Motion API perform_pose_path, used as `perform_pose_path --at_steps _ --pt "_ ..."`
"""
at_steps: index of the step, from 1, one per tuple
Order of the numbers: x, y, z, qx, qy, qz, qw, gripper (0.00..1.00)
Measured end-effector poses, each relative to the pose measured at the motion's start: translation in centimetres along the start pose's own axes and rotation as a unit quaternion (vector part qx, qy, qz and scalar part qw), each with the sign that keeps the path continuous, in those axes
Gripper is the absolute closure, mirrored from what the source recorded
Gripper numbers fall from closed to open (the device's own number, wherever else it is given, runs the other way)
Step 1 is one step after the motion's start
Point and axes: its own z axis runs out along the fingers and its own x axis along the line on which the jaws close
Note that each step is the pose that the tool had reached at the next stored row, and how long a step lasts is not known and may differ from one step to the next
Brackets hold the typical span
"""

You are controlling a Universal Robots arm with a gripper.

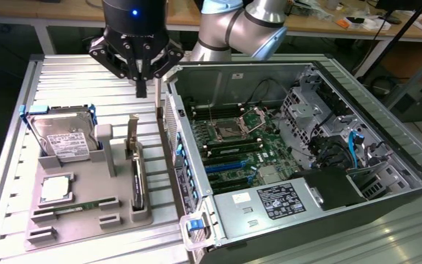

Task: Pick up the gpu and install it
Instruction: 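Reach for the gpu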

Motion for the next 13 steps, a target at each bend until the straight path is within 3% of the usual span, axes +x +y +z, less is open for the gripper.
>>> perform_pose_path --at_steps 13 --pt "1.1 -0.08 -0.03 0.0000 0.0000 0.000 1.0000 0.89"
